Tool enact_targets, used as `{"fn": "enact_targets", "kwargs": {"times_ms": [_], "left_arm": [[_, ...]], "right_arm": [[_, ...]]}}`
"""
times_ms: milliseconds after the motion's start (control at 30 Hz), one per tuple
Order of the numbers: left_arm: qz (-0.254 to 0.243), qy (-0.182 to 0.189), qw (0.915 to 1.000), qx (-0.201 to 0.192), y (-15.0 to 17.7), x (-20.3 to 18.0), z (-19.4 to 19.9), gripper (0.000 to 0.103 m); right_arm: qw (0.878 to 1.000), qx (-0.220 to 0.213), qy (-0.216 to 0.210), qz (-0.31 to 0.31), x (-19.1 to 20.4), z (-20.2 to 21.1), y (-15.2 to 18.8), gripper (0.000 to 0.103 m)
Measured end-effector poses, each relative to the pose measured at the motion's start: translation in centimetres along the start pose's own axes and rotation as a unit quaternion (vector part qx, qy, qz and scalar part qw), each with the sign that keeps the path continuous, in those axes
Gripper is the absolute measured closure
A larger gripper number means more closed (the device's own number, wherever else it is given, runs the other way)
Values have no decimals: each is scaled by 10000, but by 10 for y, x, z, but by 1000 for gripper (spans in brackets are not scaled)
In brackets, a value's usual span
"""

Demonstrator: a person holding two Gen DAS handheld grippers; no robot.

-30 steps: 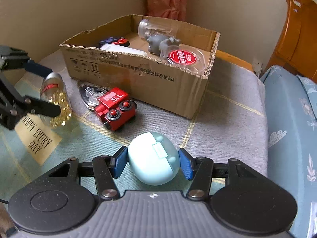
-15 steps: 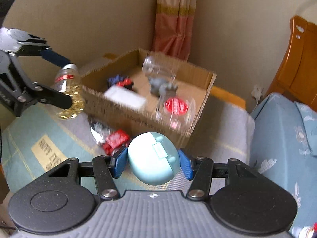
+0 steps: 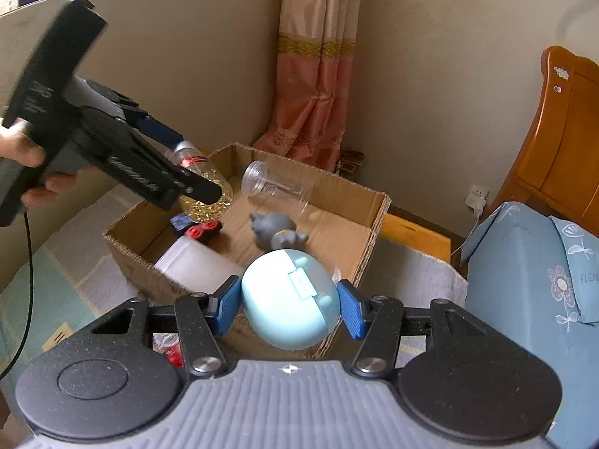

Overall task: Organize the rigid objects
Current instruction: 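Carry jar and oval case into the cardboard box and open both tools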

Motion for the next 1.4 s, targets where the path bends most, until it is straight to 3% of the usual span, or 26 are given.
{"fn": "enact_targets", "kwargs": {"times_ms": [200, 333, 733, 933, 1267, 1300, 1400], "left_arm": [[350, -256, 9989, -156, -1, 17, -18, 9], [472, -76, 9988, -81, 7, 20, -14, 8], [-149, -258, 9995, -42, 42, -2, 38, 4], [-213, -223, 9994, -152, 55, -7, 61, 4], [-85, -265, 9994, -194, 77, 9, 75, 4], [-68, -274, 9994, -185, 78, 10, 75, 4], [-30, -292, 9994, -158, 82, 13, 76, 4]], "right_arm": [[10000, -4, 54, -42, -8, -9, -10, 42], [10000, 26, 35, -86, -12, -18, -14, 42], [9993, 158, -36, -323, -21, -50, -35, 42], [9971, 432, -59, -622, -28, -86, -45, 42], [9928, 857, 183, -821, -34, -130, -34, 42], [9928, 815, 216, -850, -36, -130, -35, 39], [9928, 661, 386, -924, -41, -125, -38, 4]]}}
Point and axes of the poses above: each gripper's, at about its wrist camera, not at the fingertips, and z roughly against the way its jaws point, x to its left, y to its underside, the point moved 7 cm from there along -z, roughly the way its jaws point, and after that the axes turned 4 degrees about z, right-handed, at the moved point
